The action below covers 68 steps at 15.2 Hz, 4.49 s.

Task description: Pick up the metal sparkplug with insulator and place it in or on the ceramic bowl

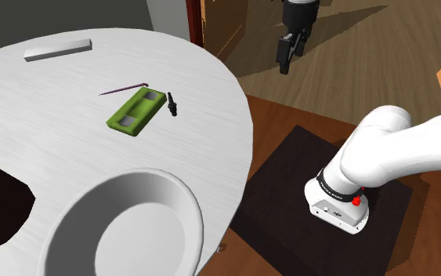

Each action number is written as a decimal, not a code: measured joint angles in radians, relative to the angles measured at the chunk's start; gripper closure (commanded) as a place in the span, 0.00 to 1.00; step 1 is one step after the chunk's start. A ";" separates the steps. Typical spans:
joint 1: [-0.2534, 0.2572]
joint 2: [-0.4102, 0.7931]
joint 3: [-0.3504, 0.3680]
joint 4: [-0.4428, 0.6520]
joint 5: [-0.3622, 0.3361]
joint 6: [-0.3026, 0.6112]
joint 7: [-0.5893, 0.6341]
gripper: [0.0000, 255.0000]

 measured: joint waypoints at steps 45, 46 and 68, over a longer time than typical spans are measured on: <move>0.123 0.560 0.440 0.355 0.149 0.367 0.524 1.00; 0.123 0.560 0.440 0.356 0.149 0.367 0.524 1.00; 0.116 0.580 0.435 0.576 0.137 0.166 0.528 1.00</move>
